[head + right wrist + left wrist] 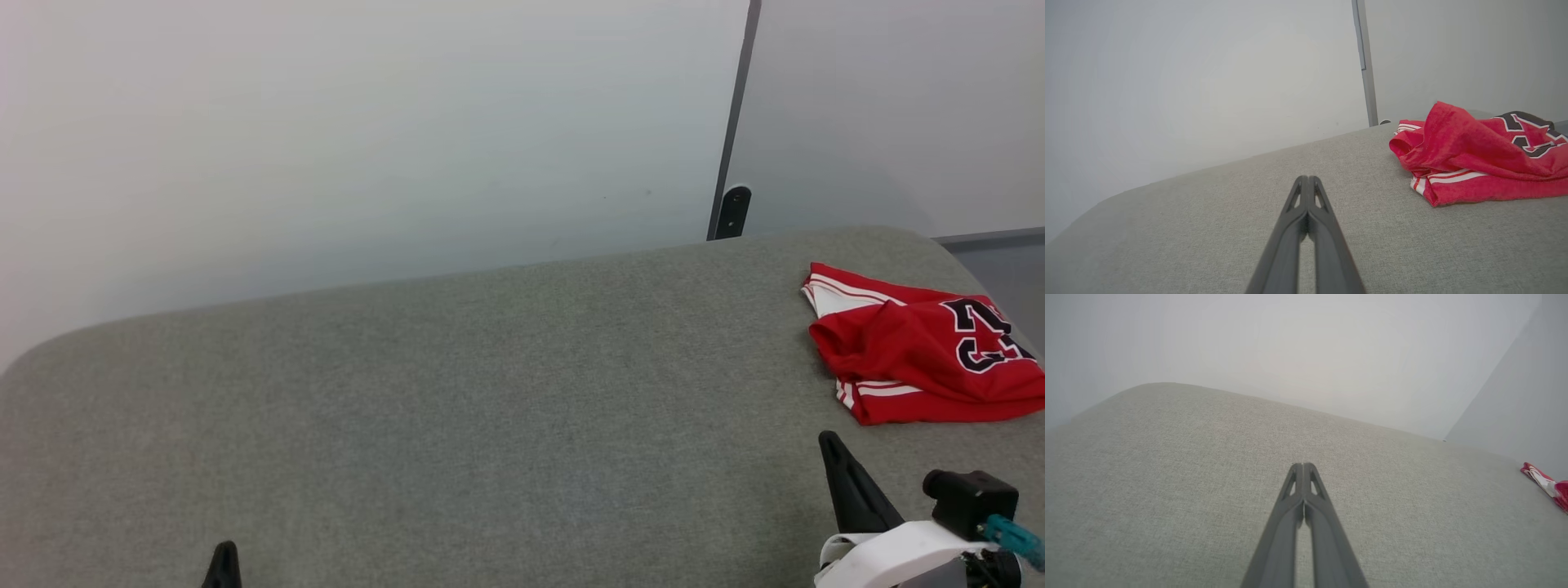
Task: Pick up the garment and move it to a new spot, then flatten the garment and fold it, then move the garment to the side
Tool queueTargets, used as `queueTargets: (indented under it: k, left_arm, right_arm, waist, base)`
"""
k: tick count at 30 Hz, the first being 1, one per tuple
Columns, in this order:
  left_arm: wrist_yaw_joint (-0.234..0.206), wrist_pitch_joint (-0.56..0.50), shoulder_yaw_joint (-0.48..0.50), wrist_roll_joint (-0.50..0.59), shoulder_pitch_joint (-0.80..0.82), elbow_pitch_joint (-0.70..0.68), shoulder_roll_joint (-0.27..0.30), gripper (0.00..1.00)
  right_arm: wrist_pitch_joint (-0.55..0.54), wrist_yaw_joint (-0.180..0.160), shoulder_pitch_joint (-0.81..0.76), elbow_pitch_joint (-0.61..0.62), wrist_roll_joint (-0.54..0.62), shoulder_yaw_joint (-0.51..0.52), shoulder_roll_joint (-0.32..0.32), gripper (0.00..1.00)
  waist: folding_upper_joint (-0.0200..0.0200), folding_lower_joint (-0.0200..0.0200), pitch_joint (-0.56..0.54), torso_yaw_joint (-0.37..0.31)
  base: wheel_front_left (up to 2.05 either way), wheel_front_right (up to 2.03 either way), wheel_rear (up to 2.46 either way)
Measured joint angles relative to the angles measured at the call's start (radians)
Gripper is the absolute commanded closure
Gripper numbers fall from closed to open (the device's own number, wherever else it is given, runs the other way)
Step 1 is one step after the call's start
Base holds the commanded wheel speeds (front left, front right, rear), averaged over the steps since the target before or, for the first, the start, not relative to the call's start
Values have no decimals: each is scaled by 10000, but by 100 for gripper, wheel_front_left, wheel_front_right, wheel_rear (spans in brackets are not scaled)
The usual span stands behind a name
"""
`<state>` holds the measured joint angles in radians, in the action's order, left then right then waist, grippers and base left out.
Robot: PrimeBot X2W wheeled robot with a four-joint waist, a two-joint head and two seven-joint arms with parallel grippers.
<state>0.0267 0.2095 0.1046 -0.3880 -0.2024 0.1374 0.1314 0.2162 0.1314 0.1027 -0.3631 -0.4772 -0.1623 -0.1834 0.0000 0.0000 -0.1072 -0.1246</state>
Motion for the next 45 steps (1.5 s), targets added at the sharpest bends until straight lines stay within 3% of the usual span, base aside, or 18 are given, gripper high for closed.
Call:
queueTargets:
  k: [23,45]
  left_arm:
    - [274,-920,-10,-3613,850,270,-234,100]
    - [525,-1653,12,-6286,1543,527,-401,100]
  right_arm:
    - [-951,0,0,357,-3335,803,378,100]
    - [-1693,0,0,608,-5820,1423,677,100]
  waist:
    - [0,0,215,242]
    - [0,0,419,473]
  base:
    - [0,0,0]
    - [0,0,0]
